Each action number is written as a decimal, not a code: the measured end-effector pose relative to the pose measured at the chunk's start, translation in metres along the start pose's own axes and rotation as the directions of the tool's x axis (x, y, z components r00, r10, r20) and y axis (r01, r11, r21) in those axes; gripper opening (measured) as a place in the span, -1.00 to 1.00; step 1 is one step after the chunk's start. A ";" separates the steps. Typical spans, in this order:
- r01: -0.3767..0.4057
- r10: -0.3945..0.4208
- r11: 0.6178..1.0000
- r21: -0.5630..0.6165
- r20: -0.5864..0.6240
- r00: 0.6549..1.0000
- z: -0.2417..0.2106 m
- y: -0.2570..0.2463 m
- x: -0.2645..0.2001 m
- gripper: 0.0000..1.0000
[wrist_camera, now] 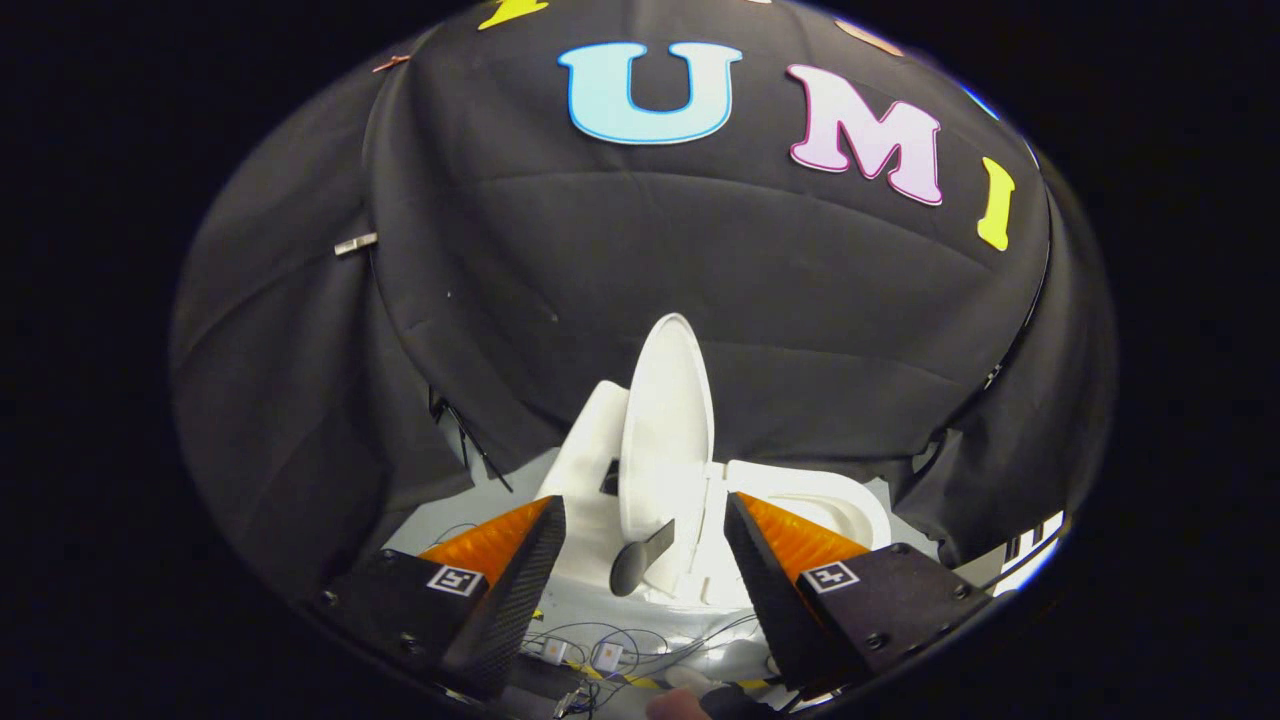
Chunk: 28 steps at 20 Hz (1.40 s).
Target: Open the toilet lid.
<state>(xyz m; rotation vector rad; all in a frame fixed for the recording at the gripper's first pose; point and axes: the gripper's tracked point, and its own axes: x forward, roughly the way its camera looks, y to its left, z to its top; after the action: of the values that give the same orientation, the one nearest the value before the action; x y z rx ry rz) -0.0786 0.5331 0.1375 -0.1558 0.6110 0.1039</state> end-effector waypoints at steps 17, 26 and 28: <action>-0.020 0.021 1.000 -0.006 0.253 0.967 0.037 -0.242 0.012 1.00; 0.039 -0.032 0.999 -0.009 0.428 0.903 -0.018 -0.369 0.050 0.99; -0.012 -0.012 0.999 0.049 0.458 0.889 -0.033 -0.383 0.061 0.98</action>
<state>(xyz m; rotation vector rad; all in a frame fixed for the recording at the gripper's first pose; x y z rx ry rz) 0.0073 0.1541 0.1198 -0.0767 0.1386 0.1207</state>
